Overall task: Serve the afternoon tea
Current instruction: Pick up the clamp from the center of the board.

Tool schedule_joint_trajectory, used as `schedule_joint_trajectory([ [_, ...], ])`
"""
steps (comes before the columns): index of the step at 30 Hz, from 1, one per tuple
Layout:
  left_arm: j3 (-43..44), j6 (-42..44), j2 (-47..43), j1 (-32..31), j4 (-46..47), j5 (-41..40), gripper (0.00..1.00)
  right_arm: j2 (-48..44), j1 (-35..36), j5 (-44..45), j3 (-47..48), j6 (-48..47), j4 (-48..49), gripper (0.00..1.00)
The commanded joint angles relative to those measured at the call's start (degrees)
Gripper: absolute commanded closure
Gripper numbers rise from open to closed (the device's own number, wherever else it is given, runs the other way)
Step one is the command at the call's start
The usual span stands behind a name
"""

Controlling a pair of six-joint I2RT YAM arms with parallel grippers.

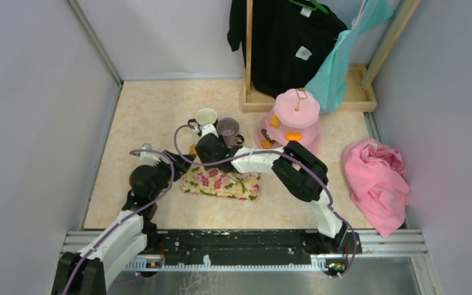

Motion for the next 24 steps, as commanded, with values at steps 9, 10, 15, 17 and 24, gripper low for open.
schedule_joint_trajectory([
  [9,0.13,0.09,-1.63,-0.32,0.38,1.45,0.16,-4.46,-1.49,-4.03,-9.69,-2.27,-4.63,0.01],
  [10,0.25,0.21,-2.04,-0.43,-0.06,1.37,0.16,-5.12,-1.47,-4.10,-10.33,-2.27,-4.52,0.01],
  [15,0.44,0.60,-3.90,-0.42,-1.84,0.84,0.16,-10.48,-1.17,-5.61,-16.04,-1.84,-3.56,0.01],
  [17,0.48,0.53,-4.23,-0.44,-2.05,0.74,0.16,-12.15,-0.49,-5.70,-18.92,-1.75,-3.14,0.01],
  [24,0.42,0.53,-4.47,-0.53,-2.40,0.77,0.16,-11.51,2.39,-3.66,-22.35,-1.59,-3.03,0.04],
])
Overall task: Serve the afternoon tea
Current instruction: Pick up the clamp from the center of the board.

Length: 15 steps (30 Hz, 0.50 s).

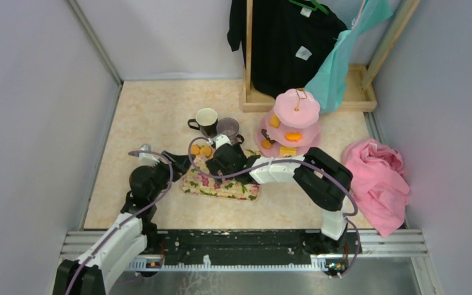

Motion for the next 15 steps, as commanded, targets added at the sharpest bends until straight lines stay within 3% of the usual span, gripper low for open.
schedule_joint_trajectory([
  [1,0.34,0.58,-0.86,-0.23,-0.27,0.14,0.16,2.74,1.71,-1.03,-3.44,0.15,-6.36,0.06],
  [6,0.15,0.58,-1.14,-0.24,-0.41,-0.15,0.16,4.13,1.73,-2.49,-4.62,0.53,-4.96,0.18],
  [15,0.07,0.35,-1.12,-0.25,-0.21,-0.10,0.16,6.02,1.54,-4.90,-4.12,-0.89,-4.35,0.56],
])
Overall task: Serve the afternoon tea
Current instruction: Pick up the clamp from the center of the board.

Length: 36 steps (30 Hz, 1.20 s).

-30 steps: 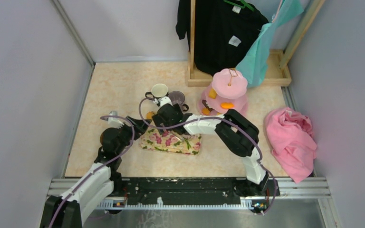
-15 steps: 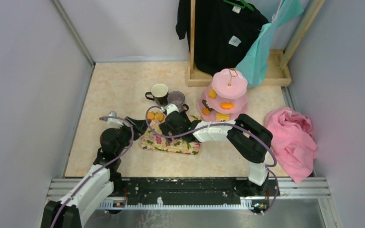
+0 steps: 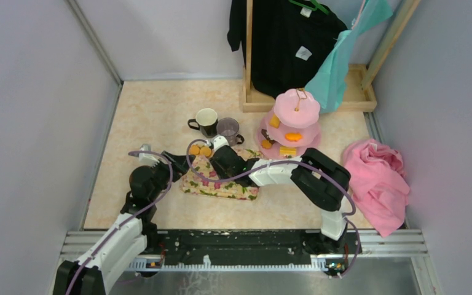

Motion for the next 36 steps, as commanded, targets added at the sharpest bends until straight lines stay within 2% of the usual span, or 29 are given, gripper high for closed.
schedule_joint_trajectory([
  [1,0.05,0.33,-0.64,-0.25,0.62,-0.04,0.16,5.18,0.30,-5.32,-2.60,0.21,-9.68,0.58],
  [9,-0.19,0.27,-0.64,-0.25,0.80,-0.02,0.16,4.12,0.37,-6.54,-1.96,-0.19,-11.04,0.78],
  [13,-0.22,0.16,-0.64,-0.25,0.88,0.06,0.16,2.92,0.39,-6.79,-2.17,0.12,-11.86,0.83],
  [18,-0.29,0.15,-0.81,-0.25,0.89,0.07,0.16,1.49,0.48,-6.95,-2.15,0.59,-13.33,0.84],
  [28,-0.35,0.21,-0.89,-0.24,0.89,-0.05,0.16,-0.88,1.17,-6.66,-2.45,1.29,-15.70,0.97],
  [36,-0.39,0.27,-0.91,-0.25,0.93,-0.27,0.16,-3.64,2.04,-6.30,-4.17,2.06,-16.19,1.00],
])
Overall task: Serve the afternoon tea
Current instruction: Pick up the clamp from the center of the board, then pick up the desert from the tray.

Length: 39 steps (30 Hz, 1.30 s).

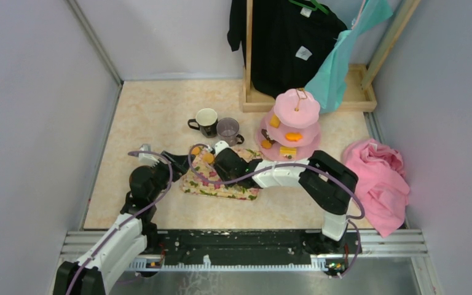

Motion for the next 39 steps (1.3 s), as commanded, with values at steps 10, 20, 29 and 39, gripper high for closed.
schedule_joint_trajectory([
  [10,-0.38,0.29,-0.27,-0.20,1.29,-0.20,0.16,-4.58,1.86,-1.82,-5.29,2.63,-10.33,1.00],
  [20,-0.48,0.07,0.16,-0.25,1.90,0.01,0.16,-8.65,1.93,-0.85,-5.92,2.99,-11.64,1.00],
  [29,-0.38,0.18,0.43,-0.25,2.01,-0.10,0.16,-12.81,2.02,-0.09,-4.69,2.69,-13.44,1.00],
  [39,-0.16,0.25,1.28,-0.22,2.65,0.01,0.16,-15.14,1.97,0.84,-3.02,2.29,-16.14,1.00],
])
